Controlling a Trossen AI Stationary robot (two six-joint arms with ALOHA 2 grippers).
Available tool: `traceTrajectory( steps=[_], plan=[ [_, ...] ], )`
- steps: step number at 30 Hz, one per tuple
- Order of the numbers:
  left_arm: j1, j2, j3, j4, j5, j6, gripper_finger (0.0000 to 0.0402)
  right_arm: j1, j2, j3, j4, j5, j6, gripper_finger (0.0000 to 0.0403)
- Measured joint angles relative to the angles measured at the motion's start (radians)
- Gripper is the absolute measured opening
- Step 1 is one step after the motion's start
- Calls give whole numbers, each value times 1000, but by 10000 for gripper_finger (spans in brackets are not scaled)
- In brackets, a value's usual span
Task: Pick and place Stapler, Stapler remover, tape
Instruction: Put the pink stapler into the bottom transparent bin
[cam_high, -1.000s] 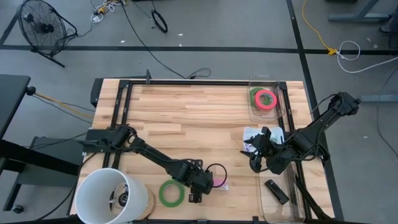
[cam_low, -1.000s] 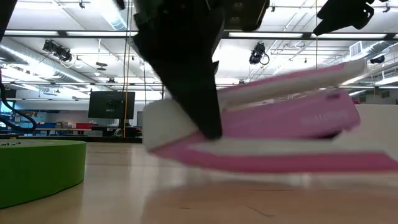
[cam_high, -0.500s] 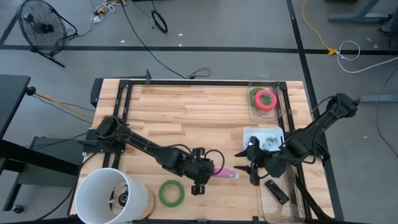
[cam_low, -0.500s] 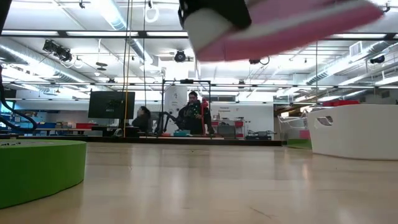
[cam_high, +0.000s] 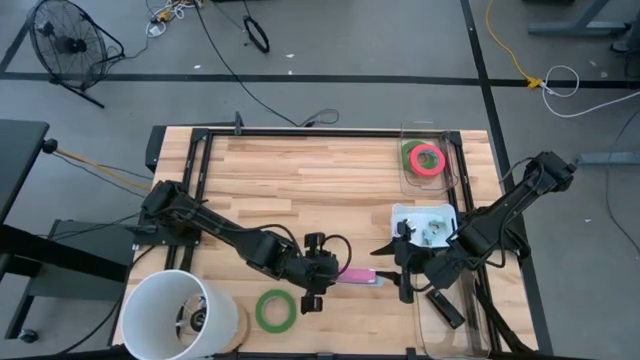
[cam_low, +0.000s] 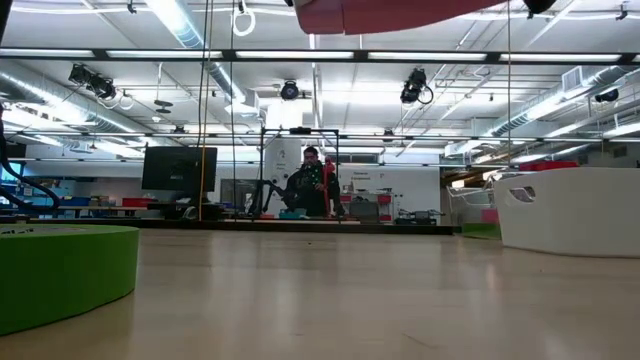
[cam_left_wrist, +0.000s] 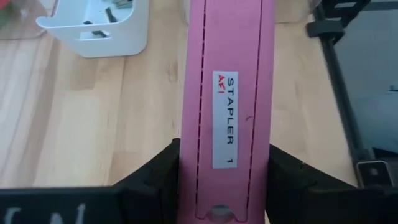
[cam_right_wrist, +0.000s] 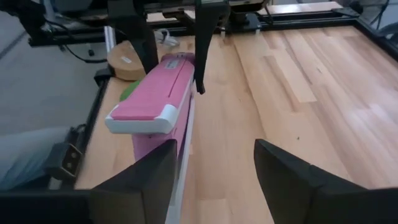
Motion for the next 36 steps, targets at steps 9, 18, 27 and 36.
traceTrajectory(
  steps=[9,18,27,36],
  plan=[
    [7,4,2,-11,-40,-3,168,-1,-39,0,-20,3,-13,219],
    [15,4,4,-18,-89,-21,168,1,-108,0,-43,-17,-24,220],
    [20,4,4,3,-56,-18,168,1,-72,0,-47,-20,8,219],
    [23,4,4,83,-38,9,168,-8,-12,0,24,21,-24,220]
  ],
)
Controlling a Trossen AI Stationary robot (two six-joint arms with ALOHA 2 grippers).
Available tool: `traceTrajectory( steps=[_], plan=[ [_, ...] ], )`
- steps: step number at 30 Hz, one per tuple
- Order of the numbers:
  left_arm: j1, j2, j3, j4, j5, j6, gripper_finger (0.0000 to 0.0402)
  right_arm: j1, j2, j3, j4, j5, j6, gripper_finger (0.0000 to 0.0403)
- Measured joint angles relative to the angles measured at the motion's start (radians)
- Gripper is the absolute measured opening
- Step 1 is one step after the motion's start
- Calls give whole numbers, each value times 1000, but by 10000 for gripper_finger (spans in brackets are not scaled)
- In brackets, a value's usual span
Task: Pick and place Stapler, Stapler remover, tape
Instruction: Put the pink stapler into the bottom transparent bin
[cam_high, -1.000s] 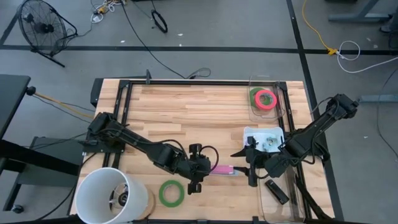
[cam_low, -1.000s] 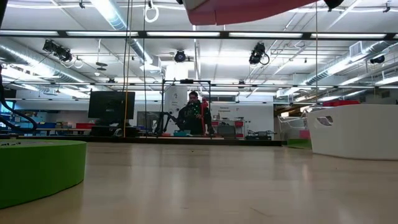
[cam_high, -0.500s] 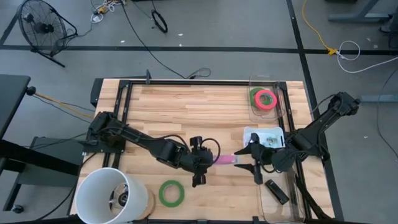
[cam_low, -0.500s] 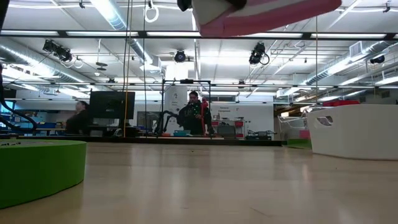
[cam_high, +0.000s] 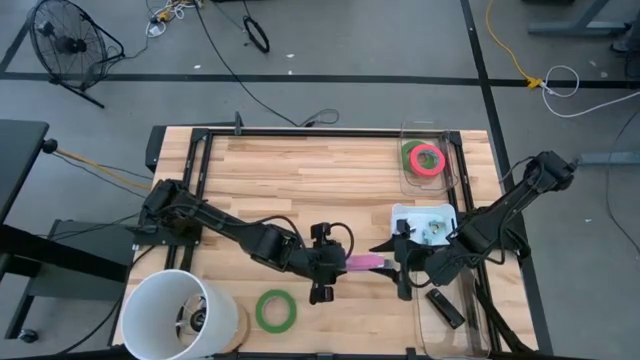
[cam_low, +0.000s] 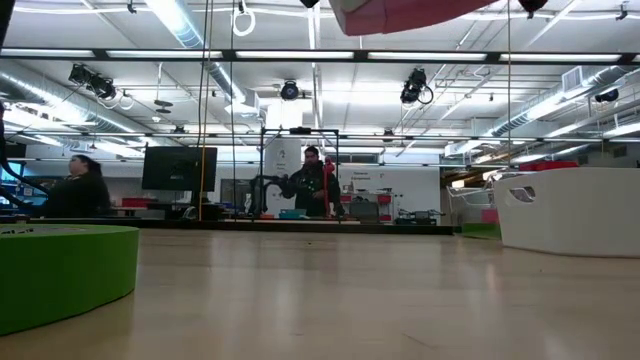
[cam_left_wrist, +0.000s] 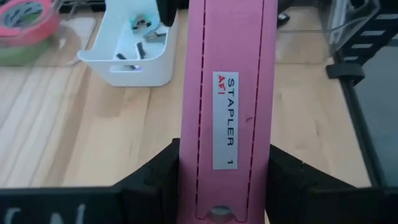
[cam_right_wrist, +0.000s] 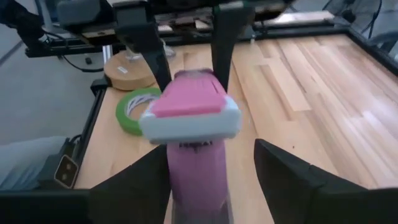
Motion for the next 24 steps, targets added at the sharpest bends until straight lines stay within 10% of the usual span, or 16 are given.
traceTrajectory(
  steps=[6,11,24],
  plan=[
    [2,0,0,21,21,24,168,-20,23,0,61,8,-71,192],
    [2,2,-1,15,12,21,168,-29,26,0,60,-42,-110,80],
    [0,2,-1,40,7,19,218,-29,26,0,36,-63,-145,80]
  ],
)
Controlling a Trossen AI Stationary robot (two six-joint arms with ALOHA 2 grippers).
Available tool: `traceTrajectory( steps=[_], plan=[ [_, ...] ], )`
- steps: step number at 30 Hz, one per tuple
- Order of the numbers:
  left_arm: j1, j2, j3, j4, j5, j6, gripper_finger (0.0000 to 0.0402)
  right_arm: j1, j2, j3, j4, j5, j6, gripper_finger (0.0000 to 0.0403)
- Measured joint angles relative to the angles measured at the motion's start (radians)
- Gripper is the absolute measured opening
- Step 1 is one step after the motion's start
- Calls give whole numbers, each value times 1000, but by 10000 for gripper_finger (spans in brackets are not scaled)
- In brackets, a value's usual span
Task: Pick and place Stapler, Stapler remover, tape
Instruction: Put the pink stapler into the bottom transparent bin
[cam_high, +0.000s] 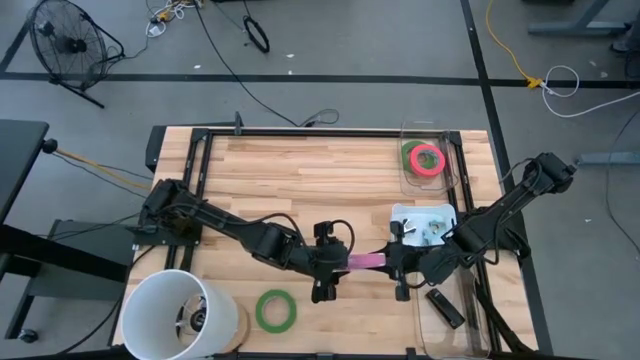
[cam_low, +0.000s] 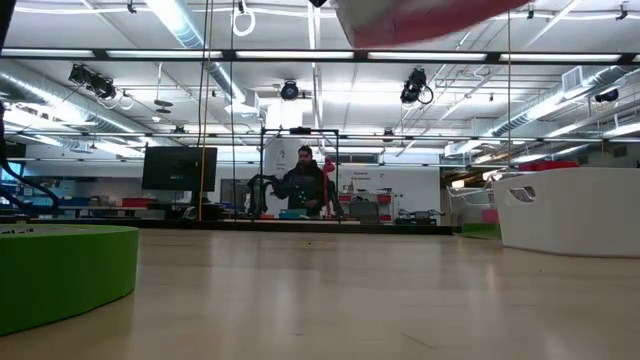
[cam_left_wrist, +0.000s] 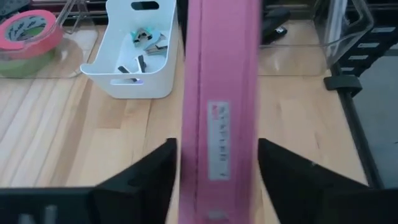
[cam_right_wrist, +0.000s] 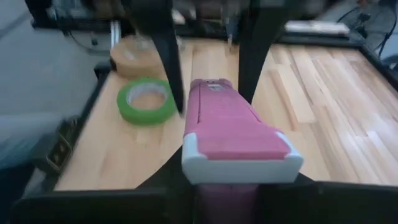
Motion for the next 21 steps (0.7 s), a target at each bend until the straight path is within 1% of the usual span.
traceTrajectory(
  steps=[3,6,11,13,16,21],
  plan=[
    [0,-2,1,-1,0,0,259,0,-3,-1,-27,-11,8,80],
    [-1,-2,1,-3,0,-1,270,0,-17,-1,-80,-11,50,80],
    [0,-2,1,-10,2,-1,258,0,-62,0,-179,-5,122,80],
    [0,-2,1,-15,2,-1,251,0,-89,0,-237,-18,168,80],
    [-3,-2,1,-30,10,-1,243,4,-148,0,-349,-66,270,80],
    [-4,-3,1,-72,21,-2,234,21,-258,0,-566,-203,511,80]
  ],
)
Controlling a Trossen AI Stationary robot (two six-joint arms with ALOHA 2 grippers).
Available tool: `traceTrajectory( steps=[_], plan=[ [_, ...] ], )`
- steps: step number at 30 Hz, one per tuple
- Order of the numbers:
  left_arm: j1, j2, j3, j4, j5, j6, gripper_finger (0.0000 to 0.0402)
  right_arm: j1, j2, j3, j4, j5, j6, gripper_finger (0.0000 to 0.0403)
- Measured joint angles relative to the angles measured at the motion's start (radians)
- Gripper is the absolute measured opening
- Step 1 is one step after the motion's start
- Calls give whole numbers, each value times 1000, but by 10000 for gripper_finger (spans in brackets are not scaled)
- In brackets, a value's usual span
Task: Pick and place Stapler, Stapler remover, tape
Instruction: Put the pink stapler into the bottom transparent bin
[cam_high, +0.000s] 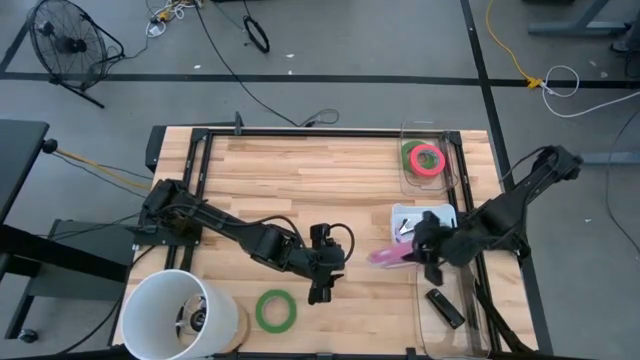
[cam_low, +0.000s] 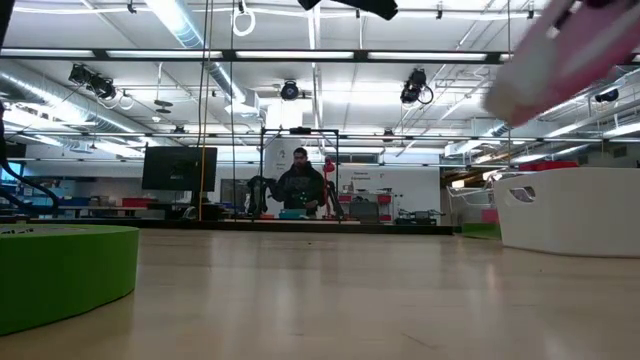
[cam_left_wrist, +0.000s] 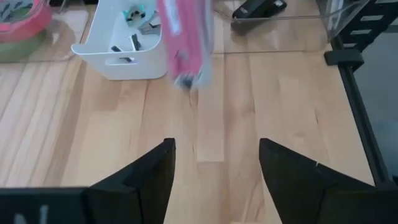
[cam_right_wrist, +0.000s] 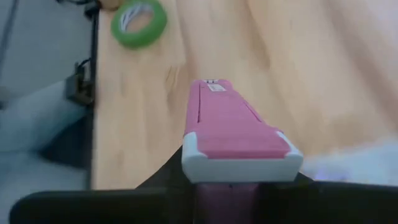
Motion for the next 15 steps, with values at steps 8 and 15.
traceTrajectory(
  steps=[8,15],
  plan=[
    [0,0,0,-3,0,0,231,28,-136,1,-100,-209,291,80],
    [0,0,0,-4,0,-1,231,30,-166,2,-257,-411,592,80]
  ],
)
